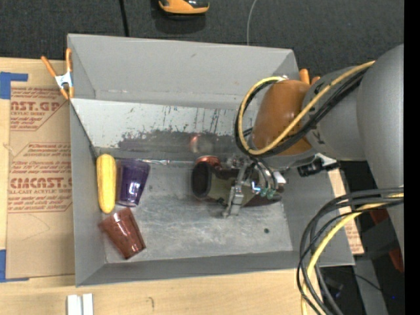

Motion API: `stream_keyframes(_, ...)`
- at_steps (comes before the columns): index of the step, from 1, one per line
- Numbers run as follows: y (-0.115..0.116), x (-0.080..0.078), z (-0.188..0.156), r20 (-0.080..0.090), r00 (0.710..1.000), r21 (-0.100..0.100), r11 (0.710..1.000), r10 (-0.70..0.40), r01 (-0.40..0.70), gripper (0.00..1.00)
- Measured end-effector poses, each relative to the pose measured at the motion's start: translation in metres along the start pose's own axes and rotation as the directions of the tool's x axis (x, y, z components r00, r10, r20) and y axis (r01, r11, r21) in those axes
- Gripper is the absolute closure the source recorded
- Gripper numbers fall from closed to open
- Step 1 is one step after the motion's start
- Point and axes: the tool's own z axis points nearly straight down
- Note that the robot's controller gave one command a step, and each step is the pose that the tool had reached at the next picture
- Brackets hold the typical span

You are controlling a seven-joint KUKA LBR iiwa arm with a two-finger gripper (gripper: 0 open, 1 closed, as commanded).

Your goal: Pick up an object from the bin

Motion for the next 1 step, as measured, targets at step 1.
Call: stream_keyframes(1, 0.0174, 0.0050, 0.0103, -0.032, 0.963, 0.013, 0.963, 0.268, -0.268, 1.00)
